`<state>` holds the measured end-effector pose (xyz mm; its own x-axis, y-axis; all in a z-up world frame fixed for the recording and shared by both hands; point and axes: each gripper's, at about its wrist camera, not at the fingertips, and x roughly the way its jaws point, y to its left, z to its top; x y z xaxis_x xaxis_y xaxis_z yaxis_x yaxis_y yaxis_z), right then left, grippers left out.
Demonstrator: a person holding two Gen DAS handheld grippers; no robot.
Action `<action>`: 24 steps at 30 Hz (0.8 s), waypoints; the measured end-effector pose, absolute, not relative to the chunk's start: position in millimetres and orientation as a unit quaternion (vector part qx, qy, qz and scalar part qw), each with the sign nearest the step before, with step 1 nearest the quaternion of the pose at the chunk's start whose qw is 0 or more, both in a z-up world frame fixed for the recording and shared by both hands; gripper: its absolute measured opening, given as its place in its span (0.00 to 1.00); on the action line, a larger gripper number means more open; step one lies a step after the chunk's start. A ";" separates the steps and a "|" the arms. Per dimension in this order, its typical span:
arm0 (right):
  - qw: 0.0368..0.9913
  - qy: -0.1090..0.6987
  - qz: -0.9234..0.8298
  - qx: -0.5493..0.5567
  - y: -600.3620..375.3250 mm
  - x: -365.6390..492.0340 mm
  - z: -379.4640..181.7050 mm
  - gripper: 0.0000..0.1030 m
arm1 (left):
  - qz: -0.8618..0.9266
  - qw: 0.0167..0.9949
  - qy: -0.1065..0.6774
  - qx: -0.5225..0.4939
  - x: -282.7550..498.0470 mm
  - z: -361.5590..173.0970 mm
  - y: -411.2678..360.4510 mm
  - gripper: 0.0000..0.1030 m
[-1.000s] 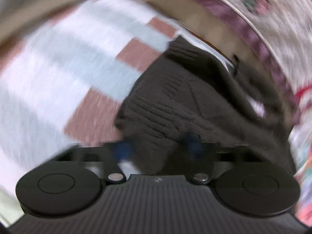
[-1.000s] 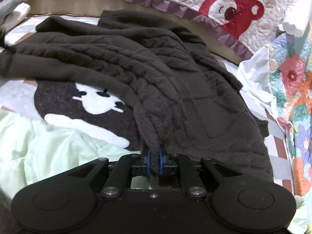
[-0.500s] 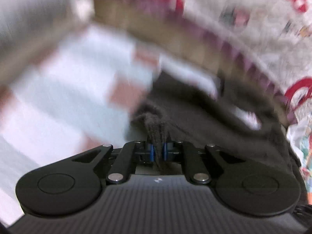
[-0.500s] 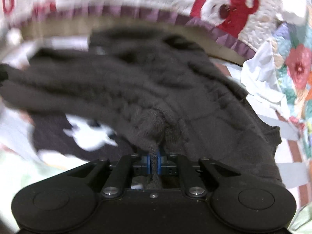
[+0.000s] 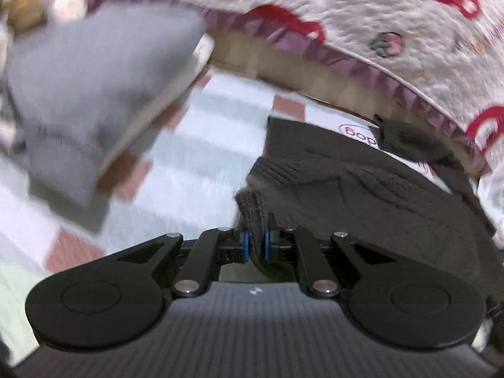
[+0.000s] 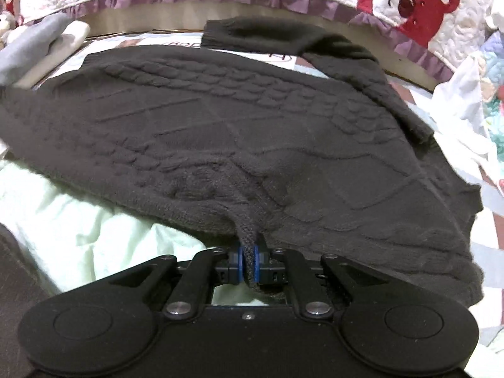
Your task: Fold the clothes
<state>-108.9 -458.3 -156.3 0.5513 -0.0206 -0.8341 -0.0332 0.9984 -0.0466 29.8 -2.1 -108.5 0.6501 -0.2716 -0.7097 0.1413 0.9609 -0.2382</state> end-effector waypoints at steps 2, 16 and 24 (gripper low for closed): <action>0.875 0.483 0.013 -0.036 -459.9 -111.5 -154.1 0.08 | -0.129 0.898 0.413 -0.084 28.3 -109.8 1.3 0.08; 0.897 0.439 0.015 0.053 -480.2 -123.0 -135.6 0.08 | -0.183 0.882 0.424 -0.092 6.4 -93.6 15.1 0.08; 0.874 0.477 0.040 0.081 -488.2 -122.4 -151.7 0.08 | -0.144 0.868 0.462 -0.109 4.7 -108.0 37.1 0.08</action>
